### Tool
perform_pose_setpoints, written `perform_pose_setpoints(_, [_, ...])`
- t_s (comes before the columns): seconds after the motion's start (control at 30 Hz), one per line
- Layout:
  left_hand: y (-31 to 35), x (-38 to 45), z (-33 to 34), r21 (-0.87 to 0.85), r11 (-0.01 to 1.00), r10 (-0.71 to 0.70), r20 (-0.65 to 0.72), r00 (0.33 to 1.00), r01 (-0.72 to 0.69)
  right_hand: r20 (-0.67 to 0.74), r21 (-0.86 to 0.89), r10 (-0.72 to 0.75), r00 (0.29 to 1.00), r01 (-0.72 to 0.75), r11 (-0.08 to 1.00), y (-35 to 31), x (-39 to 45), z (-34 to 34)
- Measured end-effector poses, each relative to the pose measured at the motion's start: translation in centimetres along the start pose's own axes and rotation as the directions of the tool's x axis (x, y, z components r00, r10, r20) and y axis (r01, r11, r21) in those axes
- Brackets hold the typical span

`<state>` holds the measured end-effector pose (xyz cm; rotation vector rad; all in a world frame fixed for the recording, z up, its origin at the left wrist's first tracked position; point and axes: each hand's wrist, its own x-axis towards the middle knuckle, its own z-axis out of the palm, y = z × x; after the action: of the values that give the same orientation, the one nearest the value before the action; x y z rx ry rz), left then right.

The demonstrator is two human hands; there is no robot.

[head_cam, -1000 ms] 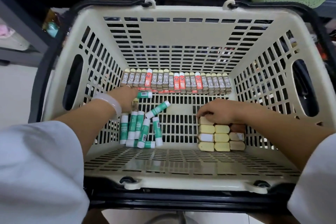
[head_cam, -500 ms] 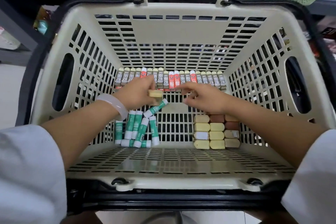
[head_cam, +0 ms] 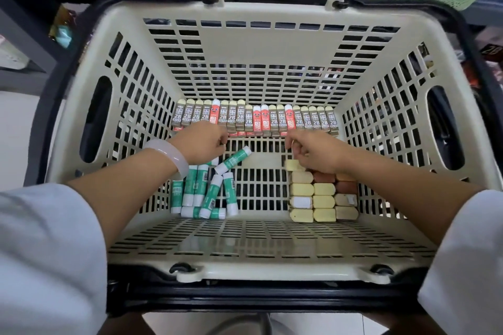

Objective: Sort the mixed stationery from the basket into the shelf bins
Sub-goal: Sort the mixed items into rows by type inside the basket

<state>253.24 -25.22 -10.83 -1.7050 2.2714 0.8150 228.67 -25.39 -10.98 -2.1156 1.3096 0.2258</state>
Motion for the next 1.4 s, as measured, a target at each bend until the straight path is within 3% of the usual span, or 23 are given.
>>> perform_pose_setpoints(0.13, [-0.6,-0.3,0.4,0.151,0.988,-0.041,0.174,0.984,0.015,0.206,-0.157,0.011,0.979,0.021,0.987,0.3,0.2,0.8])
perform_pose_setpoints(0.33, [-0.6,-0.4,0.3,0.233,0.972,-0.051,0.245,0.968,-0.008,0.238,-0.247,0.028,0.971,0.032,0.968,0.1,0.2,0.4])
perform_pose_setpoints(0.43, [-1.0,-0.2,0.1,0.248,0.967,-0.119,0.226,0.967,0.061,0.177,-0.306,-0.084,0.981,0.136,0.942,-2.2,0.4,0.4])
perform_pose_setpoints(0.5, [-1.2,-0.3,0.1,0.240,0.967,-0.155,0.272,0.950,0.089,0.160,-0.250,-0.223,0.961,0.259,0.933,-5.3,0.9,1.0])
perform_pose_setpoints(0.6, [-1.6,-0.6,0.2,0.261,0.963,-0.156,0.337,0.929,0.067,0.266,-0.252,-0.369,0.891,0.433,0.865,-10.0,2.1,3.6])
perform_pose_setpoints(0.67, [-1.8,-0.7,0.1,0.261,0.964,-0.147,0.349,0.926,0.055,0.359,-0.310,-0.338,0.870,0.452,0.836,-11.7,2.7,5.7])
perform_pose_setpoints(0.73, [-1.7,-0.6,0.1,0.251,0.967,-0.141,0.358,0.923,0.050,0.392,-0.305,-0.290,0.873,0.421,0.854,-12.3,3.0,7.2])
perform_pose_setpoints(0.9, [-1.5,-0.4,-0.3,0.228,0.972,-0.127,0.339,0.932,0.049,0.374,-0.004,-0.243,0.895,0.264,0.965,-12.3,3.0,8.1])
perform_pose_setpoints(1.07, [-1.5,-0.7,-0.3,0.230,0.971,-0.160,0.444,0.882,0.061,0.469,0.126,-0.177,0.865,0.133,0.983,-11.6,2.5,5.9])
perform_pose_setpoints(1.17, [-1.5,-0.4,-0.2,0.239,0.969,-0.152,0.419,0.895,0.053,0.510,0.254,-0.018,0.860,-0.131,0.958,-9.7,1.9,3.7])
perform_pose_setpoints(1.27, [-1.6,0.3,-0.2,0.177,0.984,-0.064,0.317,0.946,0.007,0.507,0.359,0.238,0.828,-0.454,0.816,-8.6,1.4,3.7])
perform_pose_setpoints(1.33, [-1.4,0.4,0.2,0.029,0.999,-0.034,0.400,0.916,0.025,0.488,0.337,0.331,0.808,-0.524,0.783,-8.5,1.6,4.6])
perform_pose_setpoints(1.4, [-1.1,0.0,0.8,-0.088,0.991,-0.034,0.563,0.826,0.102,0.452,0.206,0.314,0.834,-0.441,0.874,-8.5,2.0,5.2])
